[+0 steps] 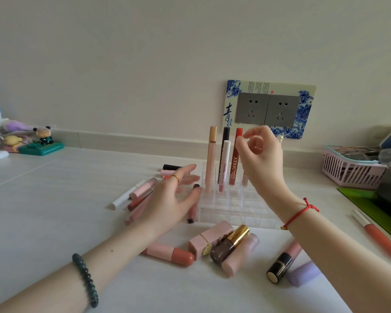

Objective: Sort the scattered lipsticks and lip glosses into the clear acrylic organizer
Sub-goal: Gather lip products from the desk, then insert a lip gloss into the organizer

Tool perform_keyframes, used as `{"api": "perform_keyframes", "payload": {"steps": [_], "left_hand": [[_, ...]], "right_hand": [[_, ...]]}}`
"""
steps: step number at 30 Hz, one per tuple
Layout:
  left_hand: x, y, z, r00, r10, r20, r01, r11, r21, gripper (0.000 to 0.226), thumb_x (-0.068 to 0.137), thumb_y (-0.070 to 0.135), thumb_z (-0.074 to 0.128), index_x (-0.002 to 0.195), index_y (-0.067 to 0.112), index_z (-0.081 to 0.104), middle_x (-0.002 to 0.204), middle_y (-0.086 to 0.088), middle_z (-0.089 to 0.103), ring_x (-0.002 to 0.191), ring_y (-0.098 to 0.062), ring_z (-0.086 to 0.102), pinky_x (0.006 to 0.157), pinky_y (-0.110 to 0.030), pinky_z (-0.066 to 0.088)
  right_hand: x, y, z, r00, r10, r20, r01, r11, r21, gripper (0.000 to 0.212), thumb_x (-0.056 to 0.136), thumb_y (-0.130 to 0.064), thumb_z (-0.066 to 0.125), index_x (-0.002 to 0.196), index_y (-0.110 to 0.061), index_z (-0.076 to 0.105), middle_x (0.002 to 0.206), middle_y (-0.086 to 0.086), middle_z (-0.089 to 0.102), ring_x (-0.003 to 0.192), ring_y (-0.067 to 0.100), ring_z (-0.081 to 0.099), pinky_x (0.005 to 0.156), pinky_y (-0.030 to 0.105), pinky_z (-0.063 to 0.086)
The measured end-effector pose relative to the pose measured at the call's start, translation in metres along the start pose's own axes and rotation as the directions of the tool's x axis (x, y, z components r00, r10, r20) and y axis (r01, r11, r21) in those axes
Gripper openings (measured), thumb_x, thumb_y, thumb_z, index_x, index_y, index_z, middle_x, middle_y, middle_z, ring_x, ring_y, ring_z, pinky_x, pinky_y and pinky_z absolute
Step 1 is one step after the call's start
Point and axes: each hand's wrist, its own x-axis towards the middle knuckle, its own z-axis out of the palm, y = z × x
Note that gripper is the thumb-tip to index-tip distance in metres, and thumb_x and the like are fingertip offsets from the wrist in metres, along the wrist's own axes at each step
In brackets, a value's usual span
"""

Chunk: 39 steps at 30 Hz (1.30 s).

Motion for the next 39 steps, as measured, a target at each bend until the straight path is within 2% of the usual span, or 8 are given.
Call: {"api": "perform_keyframes", "payload": {"steps": [6, 11, 14, 18, 21, 25, 30, 39], "left_hand": [[0.01, 0.015, -0.043, 0.986, 0.064, -0.157, -0.09, 0.982, -0.167, 0.032, 0.086, 0.017, 0.06, 0.107, 0.04, 0.054, 0.102, 0.013, 0.067, 0.094, 0.003, 0.061, 0.076, -0.014, 0.048], [-0.001, -0.007, -0.082, 0.995, -0.016, -0.1, 0.023, 0.997, 0.076, 0.037, 0.082, 0.017, 0.065, 0.105, 0.043, 0.051, 0.103, 0.019, 0.063, 0.102, 0.002, 0.058, 0.092, -0.024, 0.042], [-0.013, -0.018, -0.084, 0.988, -0.156, -0.019, 0.157, 0.967, 0.202, 0.05, 0.073, 0.041, 0.071, 0.118, 0.032, 0.051, 0.107, 0.015, 0.063, 0.108, -0.004, 0.057, 0.089, -0.021, 0.039], [-0.013, -0.013, -0.065, 0.982, -0.114, 0.15, 0.008, 0.82, 0.572, 0.071, 0.067, 0.059, 0.068, 0.127, 0.026, 0.049, 0.127, 0.005, 0.057, 0.117, -0.014, 0.052, 0.093, -0.024, 0.038], [-0.008, -0.009, -0.043, 0.97, -0.075, 0.233, -0.13, 0.646, 0.752, 0.078, 0.065, 0.073, 0.055, 0.127, 0.027, 0.048, 0.138, 0.004, 0.046, 0.131, -0.015, 0.036, 0.103, -0.029, 0.029], [-0.006, -0.012, -0.025, 0.965, -0.095, 0.246, -0.145, 0.586, 0.797, 0.074, 0.063, 0.078, 0.047, 0.122, 0.033, 0.052, 0.138, 0.004, 0.047, 0.137, -0.016, 0.026, 0.114, -0.034, 0.018], [-0.008, -0.015, -0.021, 0.971, -0.056, 0.234, -0.147, 0.631, 0.762, 0.05, 0.072, 0.071, 0.048, 0.097, 0.03, 0.062, 0.117, 0.006, 0.06, 0.128, -0.011, 0.038, 0.115, -0.032, 0.013], [-0.011, -0.012, -0.024, 0.973, -0.099, 0.206, -0.072, 0.726, 0.684, 0.041, 0.074, 0.064, 0.056, 0.089, 0.026, 0.062, 0.105, 0.008, 0.063, 0.131, -0.009, 0.032, 0.112, -0.028, 0.015]], "right_hand": [[-0.011, -0.025, 0.007, 0.978, -0.125, 0.17, 0.124, 0.992, 0.014, 0.012, 0.083, -0.009, 0.054, 0.077, -0.019, 0.053, 0.054, 0.003, 0.048, 0.045, 0.004, 0.039, 0.047, 0.012, 0.033], [-0.024, -0.032, 0.025, 0.864, -0.118, 0.489, 0.167, 0.984, -0.058, 0.011, 0.084, -0.012, 0.057, 0.092, -0.019, 0.058, 0.066, -0.002, 0.06, 0.057, 0.006, 0.056, 0.057, 0.015, 0.049], [-0.026, -0.026, 0.042, 0.778, -0.062, 0.625, 0.242, 0.948, -0.207, 0.022, 0.085, -0.008, 0.053, 0.105, -0.012, 0.06, 0.079, -0.006, 0.064, 0.07, 0.004, 0.06, 0.066, 0.008, 0.049], [-0.027, -0.014, 0.068, 0.656, 0.13, 0.743, 0.366, 0.806, -0.464, 0.033, 0.087, 0.002, 0.041, 0.117, -0.007, 0.054, 0.11, 0.011, 0.06, 0.089, 0.026, 0.062, 0.078, 0.034, 0.055], [-0.026, -0.012, 0.082, 0.591, 0.232, 0.773, 0.506, 0.64, -0.579, 0.031, 0.084, 0.006, 0.039, 0.11, -0.003, 0.053, 0.101, 0.015, 0.056, 0.072, 0.022, 0.051, 0.059, 0.028, 0.046], [-0.025, -0.007, 0.095, 0.557, 0.303, 0.773, 0.599, 0.498, -0.627, 0.023, 0.089, -0.009, 0.046, 0.111, -0.003, 0.051, 0.114, 0.019, 0.054, 0.105, 0.03, 0.048, 0.082, 0.035, 0.044], [-0.028, -0.002, 0.105, 0.573, 0.344, 0.744, 0.622, 0.409, -0.668, 0.034, 0.09, -0.019, 0.05, 0.12, -0.002, 0.05, 0.123, 0.018, 0.051, 0.116, 0.033, 0.045, 0.089, 0.035, 0.043], [-0.023, -0.008, 0.112, 0.561, 0.399, 0.726, 0.631, 0.362, -0.686, 0.03, 0.092, -0.005, 0.037, 0.121, -0.005, 0.047, 0.124, 0.013, 0.051, 0.117, 0.03, 0.047, 0.089, 0.03, 0.04]]}}
